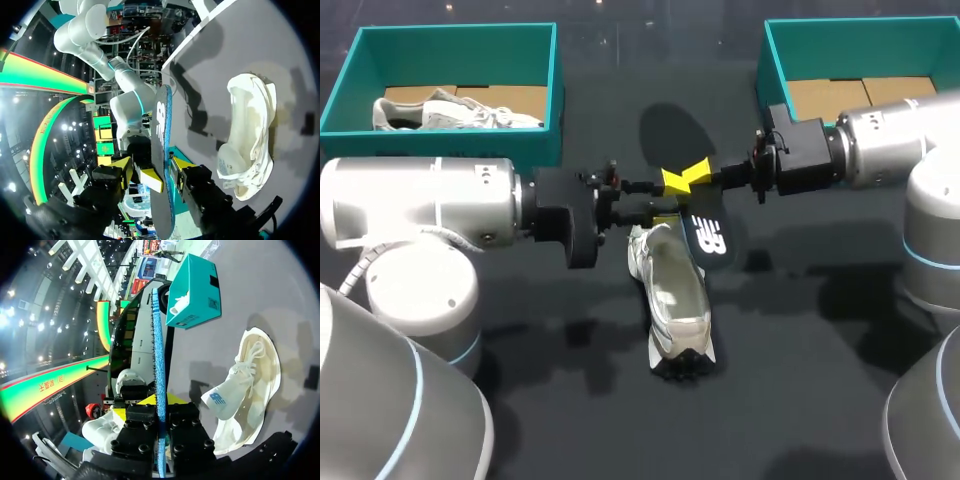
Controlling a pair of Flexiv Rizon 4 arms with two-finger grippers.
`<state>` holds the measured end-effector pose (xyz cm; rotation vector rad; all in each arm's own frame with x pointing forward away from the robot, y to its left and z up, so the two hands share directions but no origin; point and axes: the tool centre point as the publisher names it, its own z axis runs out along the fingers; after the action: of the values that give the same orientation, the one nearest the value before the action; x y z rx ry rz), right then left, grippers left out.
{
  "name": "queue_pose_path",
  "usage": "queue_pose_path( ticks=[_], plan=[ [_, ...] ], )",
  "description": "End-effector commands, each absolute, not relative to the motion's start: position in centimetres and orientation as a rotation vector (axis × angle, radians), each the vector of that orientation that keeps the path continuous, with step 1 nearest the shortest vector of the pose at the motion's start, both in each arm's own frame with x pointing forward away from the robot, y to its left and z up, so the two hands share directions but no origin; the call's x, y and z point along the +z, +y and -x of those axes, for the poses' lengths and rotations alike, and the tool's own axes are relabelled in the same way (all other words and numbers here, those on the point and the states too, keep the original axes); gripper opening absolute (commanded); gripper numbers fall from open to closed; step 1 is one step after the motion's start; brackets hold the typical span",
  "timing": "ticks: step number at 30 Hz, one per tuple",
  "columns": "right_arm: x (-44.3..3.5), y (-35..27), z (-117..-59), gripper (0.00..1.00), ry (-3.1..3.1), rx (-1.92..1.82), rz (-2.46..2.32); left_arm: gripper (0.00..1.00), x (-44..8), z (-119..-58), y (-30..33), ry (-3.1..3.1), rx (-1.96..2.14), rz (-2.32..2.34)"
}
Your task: Take the shoe out of the shoebox, open the shoe tongue, remove and reinsert the insole, then place the shoe into the shoebox
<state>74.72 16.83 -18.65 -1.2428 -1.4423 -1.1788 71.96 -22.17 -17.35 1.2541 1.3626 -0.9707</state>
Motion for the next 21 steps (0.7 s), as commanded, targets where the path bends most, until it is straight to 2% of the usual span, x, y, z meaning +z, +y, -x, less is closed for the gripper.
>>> queue_pose_path(
  ticks=[1, 15, 21],
  plan=[
    [-18.9, 16.6, -74.3, 0.0, -1.441, -1.17, 1.234, 1.0, -15.5, -71.8, -16.8, 1.408, -0.915, -1.444],
    [-19.1, 16.5, -74.2, 0.0, -1.44, -1.15, 1.225, 1.0, -15.5, -71.8, -16.8, 1.408, -0.915, -1.444],
    [-19.1, 16.5, -74.2, 0.0, -1.44, -1.15, 1.225, 1.0, -12.2, -77.0, -16.4, 1.647, -0.809, -1.512]
  ],
)
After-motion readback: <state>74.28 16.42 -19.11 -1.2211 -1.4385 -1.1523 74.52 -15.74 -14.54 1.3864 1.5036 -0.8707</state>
